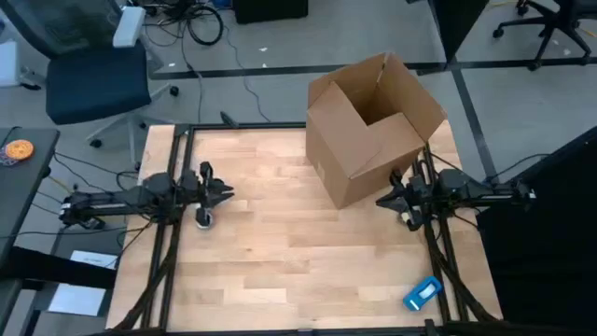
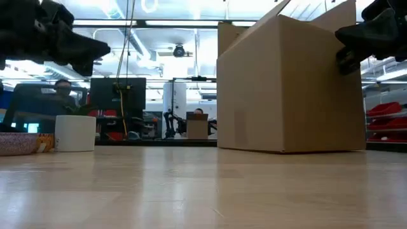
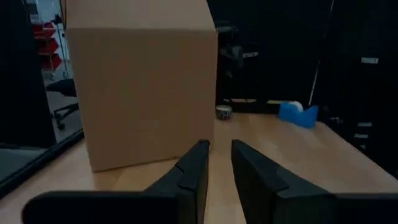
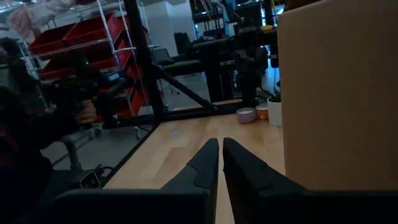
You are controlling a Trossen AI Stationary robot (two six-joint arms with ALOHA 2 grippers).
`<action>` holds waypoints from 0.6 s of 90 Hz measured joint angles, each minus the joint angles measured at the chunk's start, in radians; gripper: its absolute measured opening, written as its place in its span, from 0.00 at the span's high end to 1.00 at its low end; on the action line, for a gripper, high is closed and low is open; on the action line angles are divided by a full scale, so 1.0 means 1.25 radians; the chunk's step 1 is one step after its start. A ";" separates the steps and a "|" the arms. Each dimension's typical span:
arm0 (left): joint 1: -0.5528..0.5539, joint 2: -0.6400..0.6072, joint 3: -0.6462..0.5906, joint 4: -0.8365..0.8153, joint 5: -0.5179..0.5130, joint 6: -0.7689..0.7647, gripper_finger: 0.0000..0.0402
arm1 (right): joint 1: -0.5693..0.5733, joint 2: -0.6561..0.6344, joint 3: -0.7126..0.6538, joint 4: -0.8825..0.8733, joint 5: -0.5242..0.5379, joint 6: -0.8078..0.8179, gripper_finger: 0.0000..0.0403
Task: Wrap mug
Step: Return to Home Position
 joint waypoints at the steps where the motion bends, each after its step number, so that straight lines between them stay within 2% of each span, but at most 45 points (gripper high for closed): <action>1: 0.000 0.000 -0.004 0.003 0.000 -0.002 0.87 | 0.000 0.000 0.000 0.001 0.000 0.000 1.00; 29: 0.000 0.001 -0.028 -0.009 0.016 -0.083 0.87 | 0.000 0.000 0.000 0.004 0.000 -0.003 1.00; 41: 0.000 0.001 -0.028 -0.081 -0.019 -0.127 0.87 | 0.000 0.000 0.000 0.005 0.000 -0.003 1.00; 54: 0.000 0.008 -0.028 -0.079 -0.035 -0.125 0.87 | 0.000 0.000 0.000 0.005 0.000 -0.003 0.99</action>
